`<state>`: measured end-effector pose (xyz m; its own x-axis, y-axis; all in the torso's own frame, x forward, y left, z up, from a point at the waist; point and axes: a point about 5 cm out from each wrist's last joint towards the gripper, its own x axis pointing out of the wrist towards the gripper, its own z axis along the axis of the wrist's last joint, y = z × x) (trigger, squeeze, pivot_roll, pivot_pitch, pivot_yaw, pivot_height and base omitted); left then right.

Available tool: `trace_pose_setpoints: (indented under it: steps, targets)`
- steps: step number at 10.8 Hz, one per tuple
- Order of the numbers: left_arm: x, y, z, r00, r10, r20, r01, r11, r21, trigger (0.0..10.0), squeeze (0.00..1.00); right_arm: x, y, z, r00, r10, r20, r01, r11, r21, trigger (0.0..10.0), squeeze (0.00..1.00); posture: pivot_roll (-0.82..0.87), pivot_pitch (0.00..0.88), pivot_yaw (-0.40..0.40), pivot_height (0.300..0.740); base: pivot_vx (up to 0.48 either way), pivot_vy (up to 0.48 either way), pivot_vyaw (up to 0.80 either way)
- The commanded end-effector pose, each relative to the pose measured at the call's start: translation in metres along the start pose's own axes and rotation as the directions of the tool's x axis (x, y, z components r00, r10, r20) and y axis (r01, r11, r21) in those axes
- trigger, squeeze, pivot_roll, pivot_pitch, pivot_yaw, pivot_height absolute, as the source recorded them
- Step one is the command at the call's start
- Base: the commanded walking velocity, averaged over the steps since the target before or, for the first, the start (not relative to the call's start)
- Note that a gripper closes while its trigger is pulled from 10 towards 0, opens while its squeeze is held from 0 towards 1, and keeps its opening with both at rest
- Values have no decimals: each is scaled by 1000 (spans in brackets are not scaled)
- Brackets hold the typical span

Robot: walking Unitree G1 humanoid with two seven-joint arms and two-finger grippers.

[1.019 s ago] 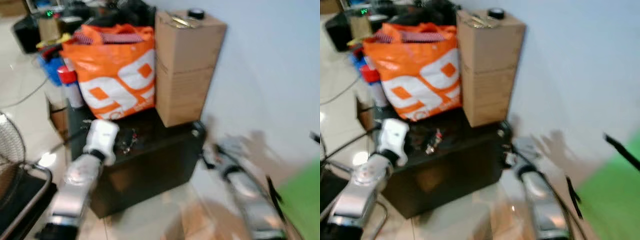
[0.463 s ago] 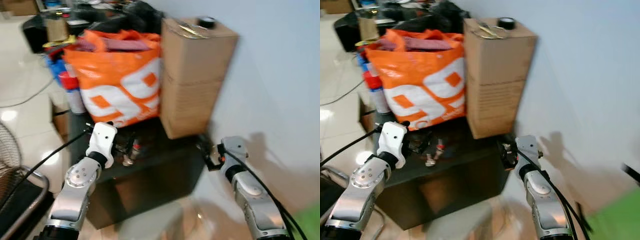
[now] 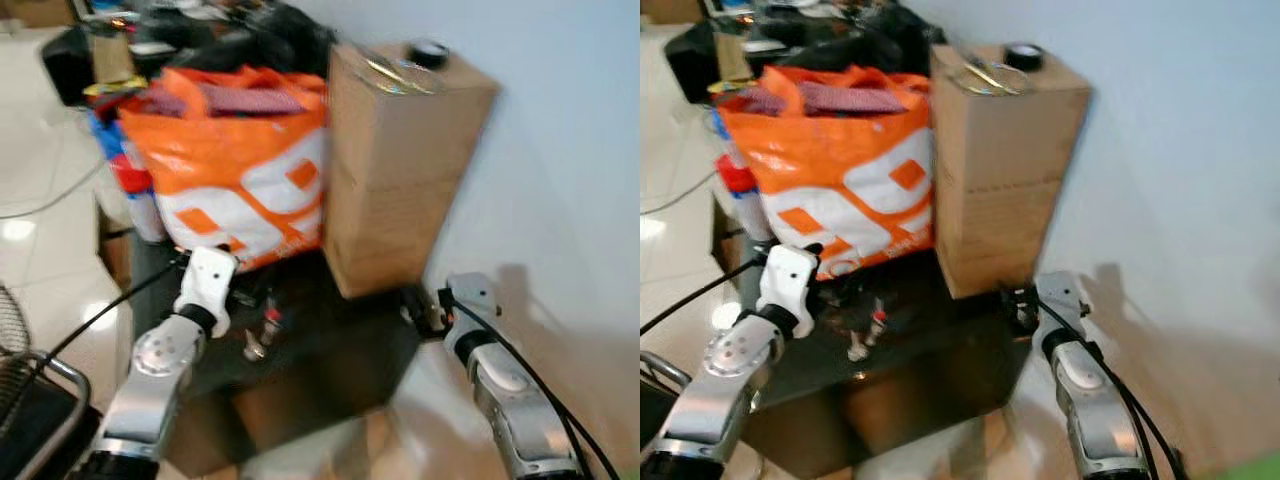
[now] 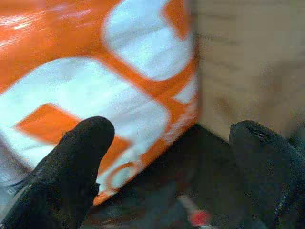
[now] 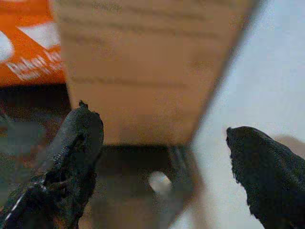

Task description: Hang keys on a hook

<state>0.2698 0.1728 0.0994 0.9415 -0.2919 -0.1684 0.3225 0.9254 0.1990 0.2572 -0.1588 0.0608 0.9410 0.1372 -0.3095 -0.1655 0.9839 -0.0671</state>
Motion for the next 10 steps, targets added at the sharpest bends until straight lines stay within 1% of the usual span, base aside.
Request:
trace_pose_setpoints:
  steps: [1,2,3,4,5,6,7,8,9,10]
  targets:
    - [-1,3,0,1000,1,-6,-1,1000,5,10000,0,0,5,1,1000,12,-2,-12,1000,0,10000,1000,-82,0,-18,740,315,0,0]
    - [-1,3,0,1000,-3,-8,3,1000,4,10000,0,-1,4,1,1000,9,-3,-9,1000,3,10000,1000,-83,0,-18,740,311,0,0]
    - [1,-5,-8,995,-79,-64,77,997,-18,10000,0,-1,3,1,1000,15,-11,-15,1000,-5,10000,1000,-86,0,-22,740,0,0,0]
    - [3,-13,-17,979,-159,-124,155,987,-44,10000,0,-1,3,0,998,56,-32,-57,997,-46,10000,1000,-87,0,-28,740,0,0,0]
    - [4,-15,-30,950,-206,-234,201,979,-45,10000,0,-2,4,-1,993,102,-51,-106,991,-81,10000,1000,-89,0,-33,740,0,0,0]
    - [1,-14,-49,888,-243,-390,248,968,-39,10000,0,-4,4,-4,983,156,-92,-166,980,-110,10000,820,-97,0,-39,740,0,0,0]
    - [2,-11,-54,878,-243,-413,259,966,-17,10000,0,-7,3,-6,971,203,-122,-219,967,-133,10000,0,-101,0,-43,740,0,0,0]
    - [8,-10,-57,879,-238,-412,265,964,8,10000,0,-7,2,-9,959,235,-156,-258,954,-150,10000,0,-106,0,-54,740,0,0,0]
    - [12,-11,-59,874,-244,-419,272,962,7,10000,0,-6,1,-9,958,235,-165,-261,952,-158,10000,0,-107,0,-60,740,0,0,0]
    - [19,-12,-63,864,-241,-443,267,964,-4,10000,0,-5,2,-10,949,251,-188,-281,947,-155,10000,0,-112,0,-66,740,0,0,0]
